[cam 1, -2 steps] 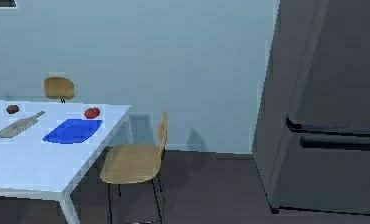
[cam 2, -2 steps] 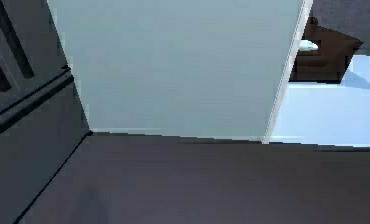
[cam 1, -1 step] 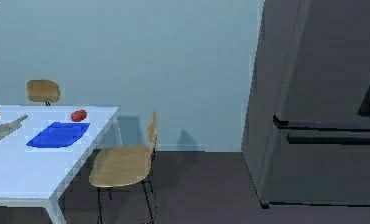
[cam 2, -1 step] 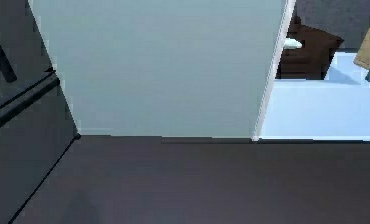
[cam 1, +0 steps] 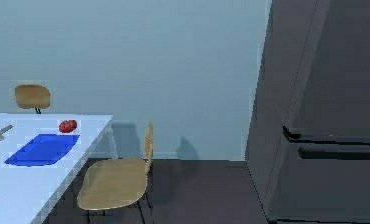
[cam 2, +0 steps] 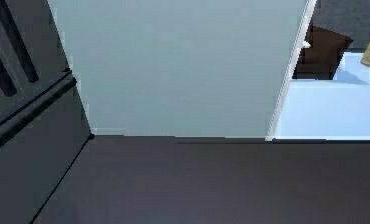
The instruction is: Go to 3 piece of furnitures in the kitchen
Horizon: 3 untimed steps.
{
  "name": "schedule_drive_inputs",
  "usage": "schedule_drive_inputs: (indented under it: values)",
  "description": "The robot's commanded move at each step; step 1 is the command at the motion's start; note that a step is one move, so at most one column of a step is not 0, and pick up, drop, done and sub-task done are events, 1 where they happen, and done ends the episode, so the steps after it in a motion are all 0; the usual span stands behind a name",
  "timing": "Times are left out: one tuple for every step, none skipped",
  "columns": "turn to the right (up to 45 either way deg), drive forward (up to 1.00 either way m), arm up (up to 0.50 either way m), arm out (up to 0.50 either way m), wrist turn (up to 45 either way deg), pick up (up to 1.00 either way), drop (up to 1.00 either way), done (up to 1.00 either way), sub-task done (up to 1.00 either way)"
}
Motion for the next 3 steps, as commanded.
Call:
schedule_drive_inputs:
  values:
    - [-24.0,0.00,0.00,0.00,0.0,0.00,0.00,0.00,0.00]
    - [0.0,0.00,0.00,0.00,0.0,0.00,0.00,0.00,1.00]
    - [-45.0,0.00,0.00,0.00,0.0,0.00,0.00,0.00,0.00]
